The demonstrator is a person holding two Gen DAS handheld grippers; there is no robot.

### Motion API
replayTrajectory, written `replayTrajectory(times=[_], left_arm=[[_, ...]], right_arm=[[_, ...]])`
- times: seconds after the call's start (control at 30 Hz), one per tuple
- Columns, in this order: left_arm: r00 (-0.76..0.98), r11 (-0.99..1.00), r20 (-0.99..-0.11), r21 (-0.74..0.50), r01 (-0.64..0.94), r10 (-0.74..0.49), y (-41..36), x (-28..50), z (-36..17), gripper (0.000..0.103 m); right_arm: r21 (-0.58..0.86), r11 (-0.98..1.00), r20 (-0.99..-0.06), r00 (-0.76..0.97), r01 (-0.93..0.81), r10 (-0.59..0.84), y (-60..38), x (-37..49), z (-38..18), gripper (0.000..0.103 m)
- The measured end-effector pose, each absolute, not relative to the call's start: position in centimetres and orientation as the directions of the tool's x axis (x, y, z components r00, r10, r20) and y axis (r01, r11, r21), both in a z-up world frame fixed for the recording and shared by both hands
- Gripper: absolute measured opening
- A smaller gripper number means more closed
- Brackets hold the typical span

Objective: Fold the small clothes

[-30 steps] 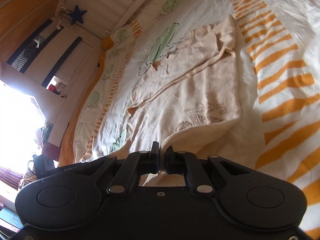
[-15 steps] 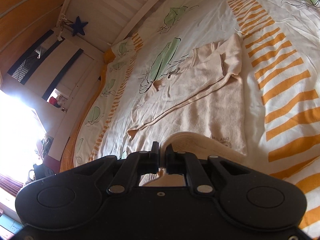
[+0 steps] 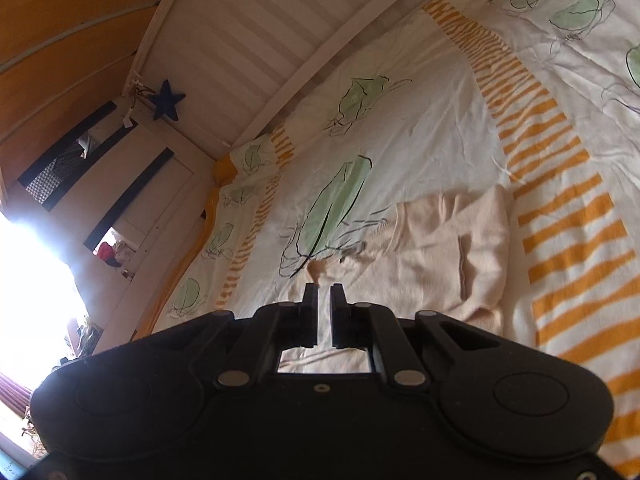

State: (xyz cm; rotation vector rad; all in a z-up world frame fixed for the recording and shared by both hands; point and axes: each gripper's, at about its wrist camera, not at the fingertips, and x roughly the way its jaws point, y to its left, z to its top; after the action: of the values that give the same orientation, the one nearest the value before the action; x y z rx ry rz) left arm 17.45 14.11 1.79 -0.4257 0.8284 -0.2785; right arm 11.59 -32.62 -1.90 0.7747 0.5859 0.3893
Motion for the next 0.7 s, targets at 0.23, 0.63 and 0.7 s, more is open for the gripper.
replayTrajectory(times=[0.23,0.63,0.7], left_arm=[[0.602,0.877,-0.690,-0.480,0.037,-0.403,13.3,20.3,-0.9,0.004],[0.584,0.875,-0.707,-0.484,0.013,-0.399,13.7,20.9,-2.3,0.004],[0.586,0.874,-0.706,-0.486,0.009,-0.398,13.8,20.8,-2.3,0.004]], right_arm=[[0.529,0.827,-0.560,0.654,-0.190,0.509,-29.9,15.1,-4.5,0.024],[0.439,0.838,-0.676,0.495,-0.325,0.546,-26.1,14.1,-8.7,0.040],[0.437,0.828,-0.678,0.477,-0.351,0.560,-25.8,14.0,-8.8,0.023]])
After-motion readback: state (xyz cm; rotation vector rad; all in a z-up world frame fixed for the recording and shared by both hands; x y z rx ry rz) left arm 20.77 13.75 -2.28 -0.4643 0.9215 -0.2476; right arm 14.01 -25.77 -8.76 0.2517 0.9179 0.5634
